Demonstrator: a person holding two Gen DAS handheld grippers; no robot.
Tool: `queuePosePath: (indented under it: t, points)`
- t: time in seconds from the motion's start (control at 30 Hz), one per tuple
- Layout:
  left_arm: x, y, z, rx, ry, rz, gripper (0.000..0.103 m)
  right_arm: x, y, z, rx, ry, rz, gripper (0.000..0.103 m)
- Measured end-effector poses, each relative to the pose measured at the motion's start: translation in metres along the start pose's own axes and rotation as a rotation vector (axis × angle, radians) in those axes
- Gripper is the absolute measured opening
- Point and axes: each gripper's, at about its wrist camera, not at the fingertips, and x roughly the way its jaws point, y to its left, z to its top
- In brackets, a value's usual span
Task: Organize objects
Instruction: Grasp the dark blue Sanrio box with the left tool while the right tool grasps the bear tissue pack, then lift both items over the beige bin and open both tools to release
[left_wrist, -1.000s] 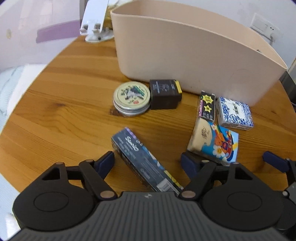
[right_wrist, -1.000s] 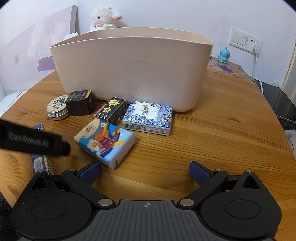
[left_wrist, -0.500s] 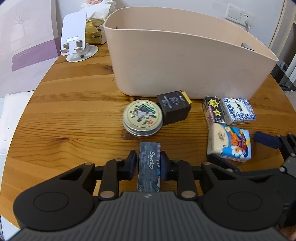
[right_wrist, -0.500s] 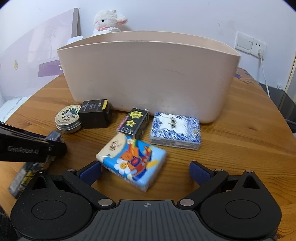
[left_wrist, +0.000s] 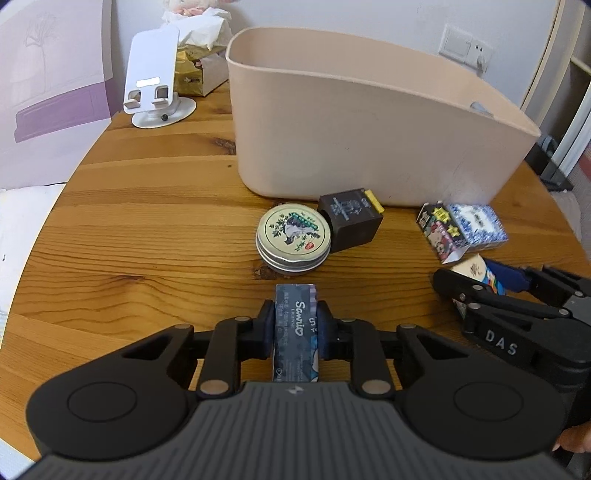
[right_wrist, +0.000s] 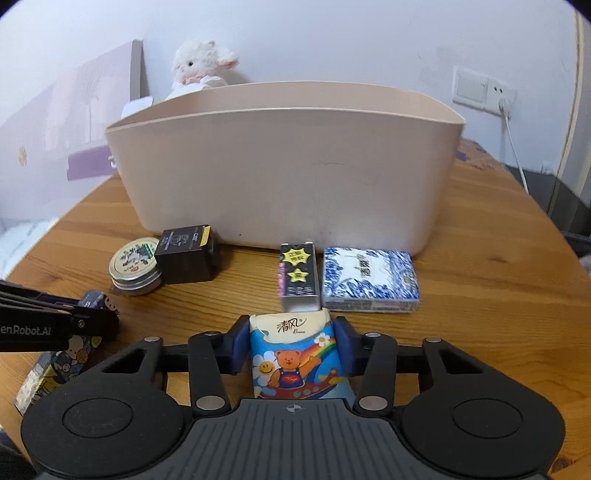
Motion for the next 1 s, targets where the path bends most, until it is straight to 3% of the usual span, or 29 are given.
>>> queuePosePath:
  t: [0.47,1.0]
  points:
    - [-0.058,-0.006,0.027,0.034,-0.153,-0.033,0.024,-0.049,-0.022,0.024,0.014,-0.122,0.056,0.043]
    - [-0.093,-0.020,0.095,0.063,-0.325,-0.070,0.024,-0.098,-0.044,0.107,0.011,-0.315,0.070,0.043]
